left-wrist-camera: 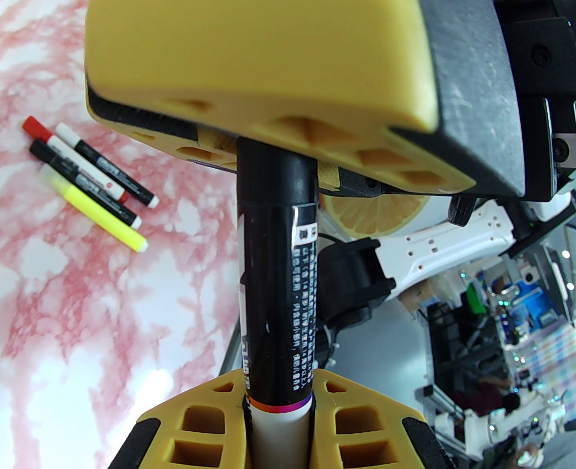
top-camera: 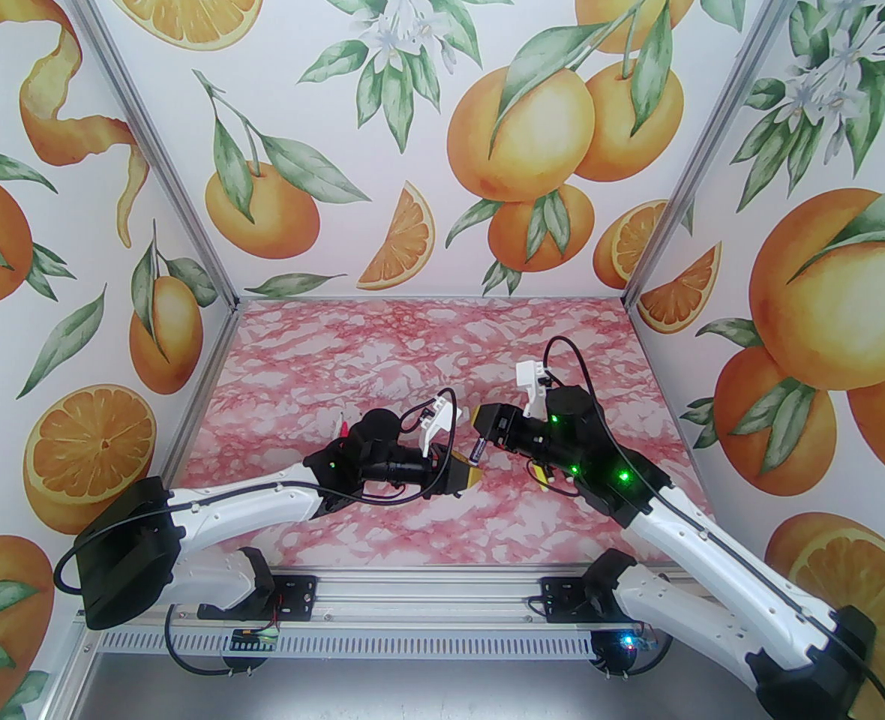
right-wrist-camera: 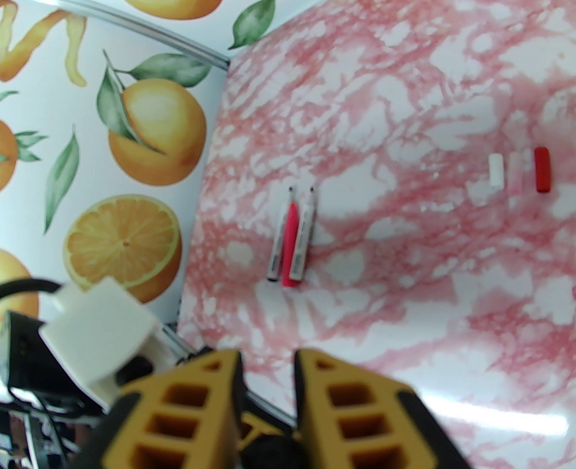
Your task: Open the pen caps
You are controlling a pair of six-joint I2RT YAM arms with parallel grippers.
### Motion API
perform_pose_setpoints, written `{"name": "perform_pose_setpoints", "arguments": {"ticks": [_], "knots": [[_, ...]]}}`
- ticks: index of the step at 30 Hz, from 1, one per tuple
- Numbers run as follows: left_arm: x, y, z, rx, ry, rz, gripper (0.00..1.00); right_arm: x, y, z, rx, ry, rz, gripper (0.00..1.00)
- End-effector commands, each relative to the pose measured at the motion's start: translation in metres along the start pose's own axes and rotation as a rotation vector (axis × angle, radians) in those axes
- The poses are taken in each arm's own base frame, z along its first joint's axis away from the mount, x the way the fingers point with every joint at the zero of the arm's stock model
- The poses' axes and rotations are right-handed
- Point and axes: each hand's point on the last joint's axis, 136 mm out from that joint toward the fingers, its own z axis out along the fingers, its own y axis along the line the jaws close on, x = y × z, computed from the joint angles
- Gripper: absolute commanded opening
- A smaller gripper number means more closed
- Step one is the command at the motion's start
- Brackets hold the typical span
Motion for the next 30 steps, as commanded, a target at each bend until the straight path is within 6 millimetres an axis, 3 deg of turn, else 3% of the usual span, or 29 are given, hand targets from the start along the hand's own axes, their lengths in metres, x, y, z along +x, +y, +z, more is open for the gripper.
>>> {"name": "perform_pose_setpoints", "arguments": {"ticks": [1, 10, 18, 30], "knots": [[-0.012, -0.013, 0.001, 0.028, -0.027, 0.033, 0.06, 0.007, -0.003, 0.005, 0.003, 0.029, -0.009, 0.24], [-0.012, -0.013, -0.001, 0.027, -0.030, 0.033, 0.05, 0.009, -0.006, 0.006, 0.013, 0.036, -0.011, 0.20], [-0.007, -0.008, 0.001, 0.003, -0.008, 0.030, 0.05, 0.005, -0.005, 0.003, 0.022, 0.016, -0.020, 0.11], [0.025, 0.022, 0.007, -0.329, 0.164, 0.178, 0.03, -0.032, -0.025, -0.017, 0.228, -0.158, -0.055, 0.08]]}}
